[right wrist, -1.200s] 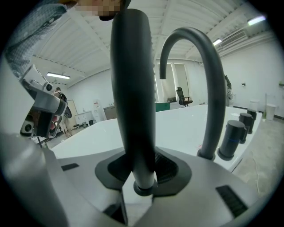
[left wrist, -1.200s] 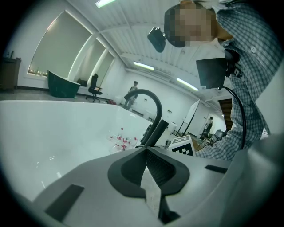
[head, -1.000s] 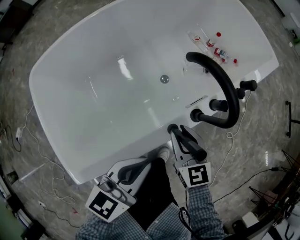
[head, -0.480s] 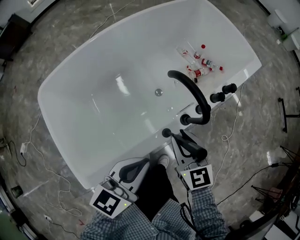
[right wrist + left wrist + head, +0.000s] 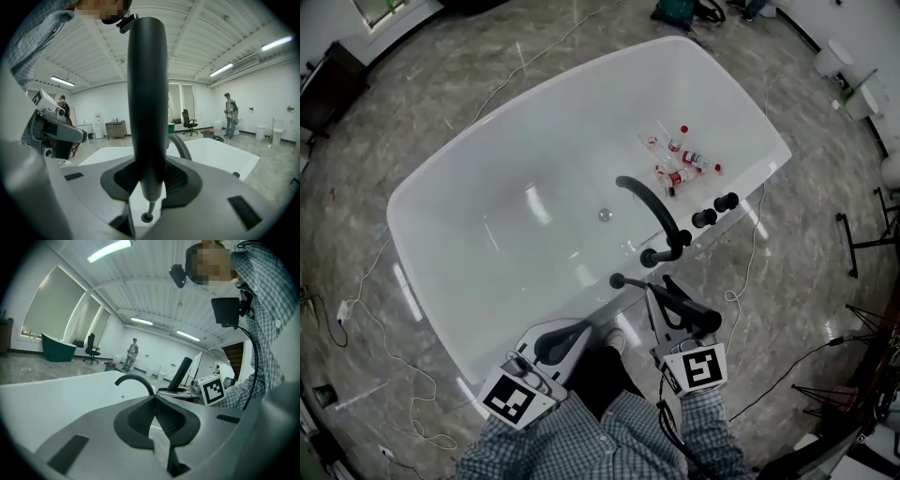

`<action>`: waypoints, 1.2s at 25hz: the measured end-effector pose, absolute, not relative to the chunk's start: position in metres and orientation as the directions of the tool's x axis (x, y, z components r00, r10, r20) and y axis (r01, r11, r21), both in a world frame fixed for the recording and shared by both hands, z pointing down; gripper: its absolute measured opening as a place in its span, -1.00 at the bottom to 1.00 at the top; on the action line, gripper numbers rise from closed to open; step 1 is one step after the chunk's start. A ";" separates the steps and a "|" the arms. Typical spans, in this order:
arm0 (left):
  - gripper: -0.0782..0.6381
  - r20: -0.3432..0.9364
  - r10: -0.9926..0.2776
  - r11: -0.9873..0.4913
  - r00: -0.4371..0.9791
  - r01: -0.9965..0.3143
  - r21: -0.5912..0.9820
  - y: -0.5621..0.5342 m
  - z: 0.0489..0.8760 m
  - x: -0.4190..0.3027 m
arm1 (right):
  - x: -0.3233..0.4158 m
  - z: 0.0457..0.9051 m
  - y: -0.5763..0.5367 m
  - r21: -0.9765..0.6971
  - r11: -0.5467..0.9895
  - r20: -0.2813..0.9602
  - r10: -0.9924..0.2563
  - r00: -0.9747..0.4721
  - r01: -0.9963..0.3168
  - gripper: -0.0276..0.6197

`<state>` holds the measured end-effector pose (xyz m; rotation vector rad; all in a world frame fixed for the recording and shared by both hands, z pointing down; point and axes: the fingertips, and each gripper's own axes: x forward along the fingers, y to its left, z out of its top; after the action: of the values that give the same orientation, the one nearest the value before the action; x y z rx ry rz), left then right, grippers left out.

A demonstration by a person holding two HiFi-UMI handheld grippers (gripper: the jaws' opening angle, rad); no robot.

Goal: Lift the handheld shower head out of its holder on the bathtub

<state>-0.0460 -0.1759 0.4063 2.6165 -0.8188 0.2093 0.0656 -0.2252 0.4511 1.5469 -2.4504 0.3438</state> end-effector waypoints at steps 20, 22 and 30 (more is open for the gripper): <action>-0.76 0.133 -0.485 -0.839 0.864 -0.503 0.208 -0.160 0.295 -0.024 | 0.111 0.311 -0.186 -0.070 0.338 0.167 -0.924 -0.345 -0.939 -0.55; -0.76 0.142 -0.484 -0.839 0.863 -0.504 0.206 -0.159 0.292 -0.024 | 0.115 0.302 -0.182 -0.071 0.329 0.156 -0.929 -0.336 -0.942 -0.55; -0.76 0.097 -0.482 -0.845 0.871 -0.492 0.210 -0.164 0.278 -0.014 | 0.122 0.290 -0.173 -0.063 0.318 0.143 -0.935 -0.324 -0.946 -0.55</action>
<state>-0.0136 -0.1643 0.2780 2.8144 -0.7433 0.0597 0.1222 -0.1733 0.2898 1.7779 -2.4843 0.2063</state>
